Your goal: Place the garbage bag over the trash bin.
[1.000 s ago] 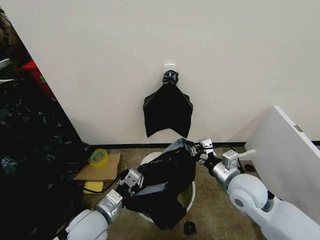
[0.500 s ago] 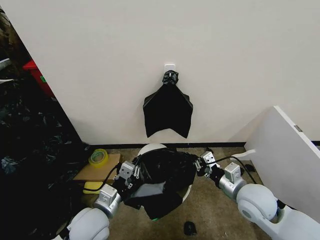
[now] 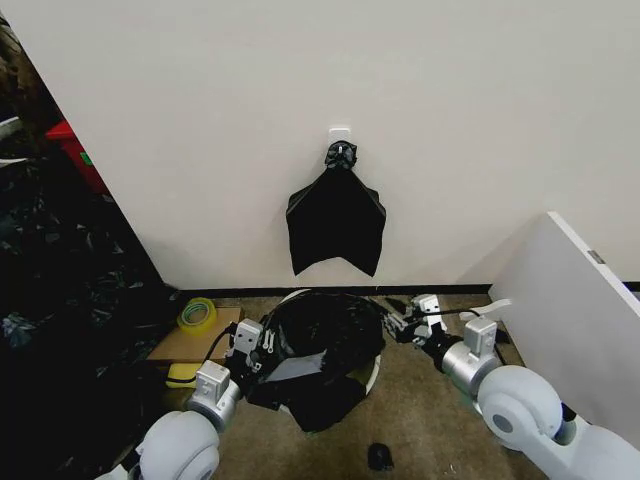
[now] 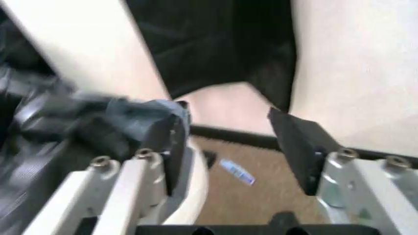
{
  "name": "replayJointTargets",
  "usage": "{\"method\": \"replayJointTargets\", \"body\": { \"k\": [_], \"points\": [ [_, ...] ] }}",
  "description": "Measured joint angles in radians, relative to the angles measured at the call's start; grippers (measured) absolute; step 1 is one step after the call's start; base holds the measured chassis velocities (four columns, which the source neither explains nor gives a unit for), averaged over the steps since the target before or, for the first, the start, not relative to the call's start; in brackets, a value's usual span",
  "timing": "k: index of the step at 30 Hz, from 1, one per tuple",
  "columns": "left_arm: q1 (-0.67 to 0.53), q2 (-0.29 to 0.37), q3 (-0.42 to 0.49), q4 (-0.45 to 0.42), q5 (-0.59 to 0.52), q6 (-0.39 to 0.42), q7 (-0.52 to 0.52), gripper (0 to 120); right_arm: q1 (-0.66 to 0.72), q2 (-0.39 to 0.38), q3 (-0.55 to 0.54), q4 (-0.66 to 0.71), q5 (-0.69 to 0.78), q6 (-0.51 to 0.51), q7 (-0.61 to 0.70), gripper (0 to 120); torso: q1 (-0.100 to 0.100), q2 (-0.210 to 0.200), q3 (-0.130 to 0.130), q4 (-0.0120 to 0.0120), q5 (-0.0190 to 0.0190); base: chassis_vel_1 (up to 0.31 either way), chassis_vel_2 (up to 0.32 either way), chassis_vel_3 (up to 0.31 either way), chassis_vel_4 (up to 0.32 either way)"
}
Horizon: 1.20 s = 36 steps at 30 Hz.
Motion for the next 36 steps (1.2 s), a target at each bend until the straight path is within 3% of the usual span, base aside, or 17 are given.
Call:
{"method": "replayJointTargets", "body": {
  "k": [2,4,6,7,10,13,18,21,24,28,33,35,36],
  "points": [
    [0.005,-0.01,-0.001,0.0,-0.032,0.019,-0.017,1,-0.005,0.01,0.01,0.01,0.008,0.007,0.022,62,0.0,0.0,0.0,0.0,0.0,0.0,0.0,0.0,0.0],
    [0.005,-0.012,-0.002,0.0,-0.039,0.023,-0.021,1,-0.005,0.01,0.011,0.012,0.011,0.006,0.023,64,0.0,0.0,0.0,0.0,0.0,0.0,0.0,0.0,0.0],
    [0.006,-0.021,-0.004,0.005,-0.066,0.037,-0.035,1,-0.006,0.014,0.017,0.024,0.042,-0.015,0.018,77,0.0,0.0,0.0,0.0,-0.0001,0.0,0.0,0.0,0.0],
    [0.006,-0.021,-0.004,0.005,-0.066,0.037,-0.035,1,-0.006,0.014,0.017,0.024,0.042,-0.015,0.018,77,0.0,0.0,0.0,0.0,-0.0001,0.0,0.0,0.0,0.0],
    [0.005,-0.019,-0.004,0.009,-0.059,0.037,-0.033,1,-0.004,0.01,0.044,0.009,0.123,-0.078,-0.027,91,0.0,0.0,0.0,0.0,0.0001,0.0,0.0,0.0,0.0],
    [0.006,-0.015,-0.003,0.008,-0.05,0.035,-0.031,1,-0.003,-0.001,0.068,0.0,0.175,-0.114,-0.076,98,0.0,0.0,0.0,-0.0001,0.0,0.0,0.0,0.0,0.0],
    [0.01,-0.004,-0.004,0.003,-0.04,0.03,-0.022,1,0.014,-0.029,0.083,-0.003,0.194,-0.167,-0.172,100,0.0,0.0,0.0,0.0001,0.0,0.0,0.0,0.0,0.0],
    [0.01,-0.001,-0.004,0.001,-0.037,0.029,-0.017,1,0.022,-0.055,0.082,-0.029,0.078,-0.15,-0.264,100,0.0,0.0,0.0,0.0,-0.0001,0.0,0.0,0.0,0.0],
    [0.012,0.001,-0.005,0.0,-0.033,0.031,-0.017,1,0.021,-0.084,0.083,-0.072,-0.13,-0.007,-0.411,100,0.0,0.0,0.0,0.0,0.0002,0.0,0.0,0.0,0.0],
    [0.012,-0.007,-0.001,0.003,-0.036,0.041,-0.027,1,0.01,-0.096,0.089,-0.066,-0.192,0.109,-0.504,100,0.0,0.0,0.0,-0.0001,0.0,0.0,0.0,0.0,0.0],
    [0.012,-0.025,0.004,0.0,-0.067,0.053,-0.061,1,0.003,-0.081,0.059,-0.001,-0.215,0.124,-0.439,100,0.0,0.0,0.0,-0.0001,-0.0001,0.0,0.0,0.0,0.0],
    [0.009,-0.041,0.008,-0.001,-0.095,0.052,-0.094,1,-0.013,-0.05,0.039,0.09,-0.194,0.052,-0.29,100,0.0,0.0,0.0,0.0002,-0.0001,0.0,0.0,0.0,0.0],
    [0.009,-0.041,0.008,-0.001,-0.095,0.052,-0.094,1,-0.013,-0.05,0.039,0.09,-0.194,0.052,-0.29,100,0.0,0.0,0.0,0.0002,-0.0001,0.0,0.0,0.0,0.0]
  ]
}}
